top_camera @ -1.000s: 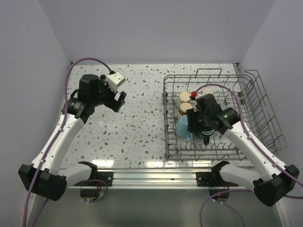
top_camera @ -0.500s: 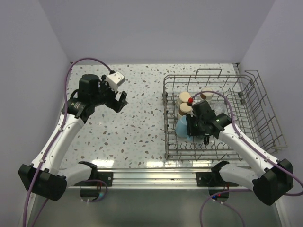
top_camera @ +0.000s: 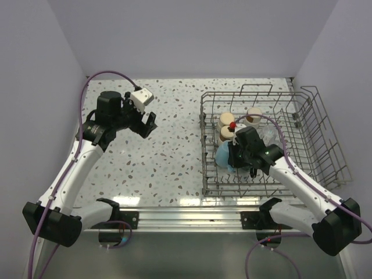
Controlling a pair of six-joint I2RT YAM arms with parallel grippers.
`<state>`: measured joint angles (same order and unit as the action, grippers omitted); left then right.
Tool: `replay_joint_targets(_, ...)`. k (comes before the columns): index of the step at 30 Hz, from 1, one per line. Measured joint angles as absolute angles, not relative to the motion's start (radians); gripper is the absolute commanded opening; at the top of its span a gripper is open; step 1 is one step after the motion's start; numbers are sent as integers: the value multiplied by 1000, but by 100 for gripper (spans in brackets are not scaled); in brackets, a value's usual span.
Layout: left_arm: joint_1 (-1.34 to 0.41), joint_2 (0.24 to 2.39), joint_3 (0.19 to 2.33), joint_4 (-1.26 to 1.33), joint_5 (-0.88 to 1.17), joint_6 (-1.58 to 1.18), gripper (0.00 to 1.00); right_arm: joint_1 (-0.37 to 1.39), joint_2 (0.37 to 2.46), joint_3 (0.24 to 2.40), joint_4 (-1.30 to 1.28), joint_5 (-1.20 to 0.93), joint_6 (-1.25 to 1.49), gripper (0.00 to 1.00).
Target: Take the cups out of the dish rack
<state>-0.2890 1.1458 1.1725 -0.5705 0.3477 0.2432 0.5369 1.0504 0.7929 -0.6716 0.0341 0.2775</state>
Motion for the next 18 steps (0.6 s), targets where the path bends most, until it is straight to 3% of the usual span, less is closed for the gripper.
replay_joint_targets(10,-289,1135,1173,-570,368,222,87,536,939,864,-738,54,328,0)
replay_joint_targets(15,-289,1129,1187,-571,395,199,70,535,915,970,-796,107,347,0)
replay_joint_targets(18,-289,1125,1209,-570,445,171,71,535,905,1021,-799,107,353,0)
